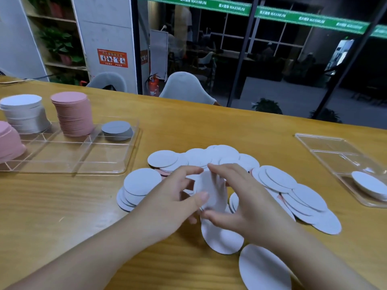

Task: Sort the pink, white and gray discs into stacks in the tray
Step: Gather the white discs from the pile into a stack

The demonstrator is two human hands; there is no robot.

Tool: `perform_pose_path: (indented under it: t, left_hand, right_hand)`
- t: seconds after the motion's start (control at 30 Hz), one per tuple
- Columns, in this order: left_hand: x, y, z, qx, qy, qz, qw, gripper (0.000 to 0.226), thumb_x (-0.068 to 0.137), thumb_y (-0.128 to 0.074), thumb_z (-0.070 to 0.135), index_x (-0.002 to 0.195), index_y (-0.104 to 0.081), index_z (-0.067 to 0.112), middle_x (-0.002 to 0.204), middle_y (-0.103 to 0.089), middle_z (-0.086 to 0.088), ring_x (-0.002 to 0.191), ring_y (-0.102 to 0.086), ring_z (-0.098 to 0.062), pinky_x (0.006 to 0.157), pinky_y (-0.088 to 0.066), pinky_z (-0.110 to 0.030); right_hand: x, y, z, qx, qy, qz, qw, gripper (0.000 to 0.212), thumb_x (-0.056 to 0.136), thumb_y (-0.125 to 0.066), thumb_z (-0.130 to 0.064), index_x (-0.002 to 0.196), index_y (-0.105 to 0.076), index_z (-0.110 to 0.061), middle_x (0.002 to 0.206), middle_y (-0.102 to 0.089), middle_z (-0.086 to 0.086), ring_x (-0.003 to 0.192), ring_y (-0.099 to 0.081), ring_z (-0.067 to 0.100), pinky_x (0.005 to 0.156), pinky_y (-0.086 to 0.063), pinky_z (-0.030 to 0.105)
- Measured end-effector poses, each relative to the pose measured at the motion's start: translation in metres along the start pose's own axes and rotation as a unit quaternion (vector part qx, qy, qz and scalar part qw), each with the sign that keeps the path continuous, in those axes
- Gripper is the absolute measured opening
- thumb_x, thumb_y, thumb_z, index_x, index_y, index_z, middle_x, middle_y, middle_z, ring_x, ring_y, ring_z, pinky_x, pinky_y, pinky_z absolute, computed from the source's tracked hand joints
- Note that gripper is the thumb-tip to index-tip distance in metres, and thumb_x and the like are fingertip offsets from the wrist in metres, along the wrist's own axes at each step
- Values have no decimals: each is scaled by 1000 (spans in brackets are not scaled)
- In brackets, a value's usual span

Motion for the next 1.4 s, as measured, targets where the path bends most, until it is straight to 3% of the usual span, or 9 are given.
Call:
perform_pose_path:
  t: [0.17, 0.3, 0.47, 0.67, 0.97, 1.13, 1.2, 1.27, 1.4]
  left_hand:
    - [2, 6, 3, 42, -23, 27, 999, 38, 92, -54, 8, 109, -52, 42, 67, -64, 8, 64, -62, -22, 71, -55, -41]
    - [2, 19, 1, 120, -47, 53, 990, 39, 88, -52, 22, 108, -53, 56, 90, -63, 3, 76, -59, -27, 71, -55, -47]
    - [1, 25, 7, 168, -53, 59, 983, 48, 92, -48, 12, 106, -52, 58, 98, -58, 26, 80, -57, -10, 75, -54, -45]
    - [-1, 20, 8, 183, -52, 49, 981, 43, 91, -46, 17, 109, -52, 56, 93, -63, 11, 80, -58, -31, 68, -55, -48]
    - [-4, 19, 12, 206, -48, 58, 976, 51, 92, -46, 13, 108, -45, 61, 92, -63, 7, 69, -61, -34, 68, -52, -47]
    - [-3, 20, 14, 187, -58, 58, 979, 48, 93, -44, 14, 103, -48, 60, 93, -62, -17, 67, -62, -33, 64, -51, -40]
    - [-3, 20, 12, 157, -62, 56, 984, 44, 94, -44, 14, 98, -51, 57, 79, -57, -18, 69, -61, -34, 51, -46, -18]
    - [-3, 17, 11, 140, -65, 44, 987, 40, 94, -47, 18, 97, -52, 58, 65, -49, -5, 66, -59, -30, 54, -46, -12]
    - [0, 10, 8, 185, -79, 6, 980, 36, 91, -54, 32, 107, -46, 64, 77, -57, 22, 59, -60, -5, 70, -56, -36]
  right_hand:
    - [2, 1, 13, -7, -42, -34, 999, 73, 72, -73, -48, 134, -36, -37, 124, -41, -27, 118, -35, -13, 100, -31, 10]
    - [-2, 3, 29, -82, -94, -121, 985, 65, 69, -72, -52, 127, -46, -41, 116, -44, -28, 110, -31, -9, 95, -31, 17]
    - [-19, -13, 28, -126, -119, -264, 949, 74, 62, -70, -64, 128, -38, -48, 118, -32, -30, 113, -23, 2, 90, -29, 20]
    - [-22, -17, 18, -156, -123, -298, 934, 78, 70, -67, -60, 137, -29, -46, 130, -24, -22, 112, -20, 9, 92, -27, 26]
    - [-19, -15, 27, -97, -172, -250, 948, 80, 66, -74, -56, 132, -32, -37, 122, -30, -18, 114, -35, 6, 94, -38, 27]
    - [-8, -7, 29, -41, -151, -141, 978, 42, 67, -76, -45, 90, -42, -38, 96, -39, -19, 85, -41, -3, 68, -35, 17]
    - [-4, 0, 35, 5, -153, -76, 985, 26, 77, -72, -35, 81, -47, -38, 87, -47, -16, 79, -44, -4, 67, -35, 15]
    - [-1, 8, 41, 43, -161, -19, 986, 16, 82, -69, -27, 79, -54, -34, 82, -55, -12, 76, -50, 1, 68, -38, 14]
    - [0, 13, 43, 105, -168, 26, 980, 17, 82, -70, -19, 73, -62, -31, 66, -63, -15, 64, -55, -1, 63, -41, 11]
Point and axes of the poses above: each hand's wrist, its own x-axis towards the middle knuckle, its own y-axis out of the back of the hand, z = x × y, the point moved 8 cm from there along x, towards the middle knuckle
